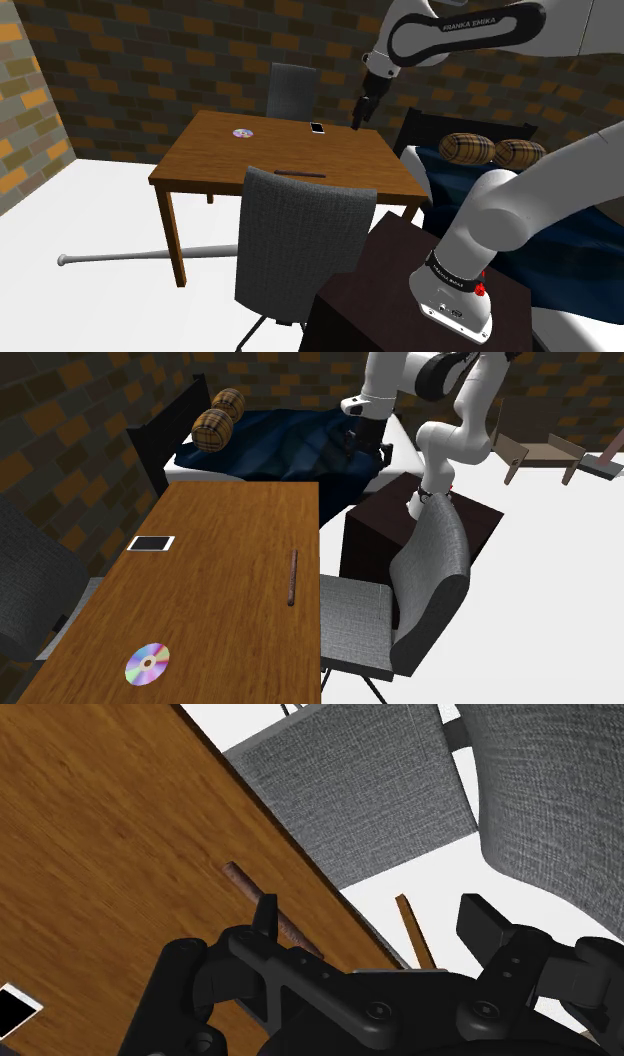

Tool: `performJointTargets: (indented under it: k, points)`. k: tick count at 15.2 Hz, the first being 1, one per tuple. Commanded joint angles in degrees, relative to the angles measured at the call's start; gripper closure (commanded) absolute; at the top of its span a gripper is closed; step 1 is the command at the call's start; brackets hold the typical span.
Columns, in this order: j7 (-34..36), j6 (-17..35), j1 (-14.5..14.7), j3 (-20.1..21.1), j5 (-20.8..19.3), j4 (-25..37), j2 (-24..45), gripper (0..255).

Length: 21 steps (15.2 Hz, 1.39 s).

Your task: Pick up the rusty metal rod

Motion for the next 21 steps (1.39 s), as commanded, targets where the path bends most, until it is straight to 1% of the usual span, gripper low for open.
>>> performJointTargets:
  k: [1, 7, 12, 16, 21]
  points:
    - [-3.0, 4.0, 0.8, -1.3, -0.2, 0.1, 4.1, 0]
    - [-13.2, 13.6, 2.9, -5.2, 1.0, 2.8, 17.0, 0]
    - [-22.5, 20.2, 4.1, -7.2, 4.5, 7.2, 28.7, 0]
    - [-30.2, 24.2, 3.9, -7.0, 8.4, 12.1, 38.3, 0]
    - [-38.6, 27.6, 1.9, -4.7, 12.3, 19.7, 49.9, 0]
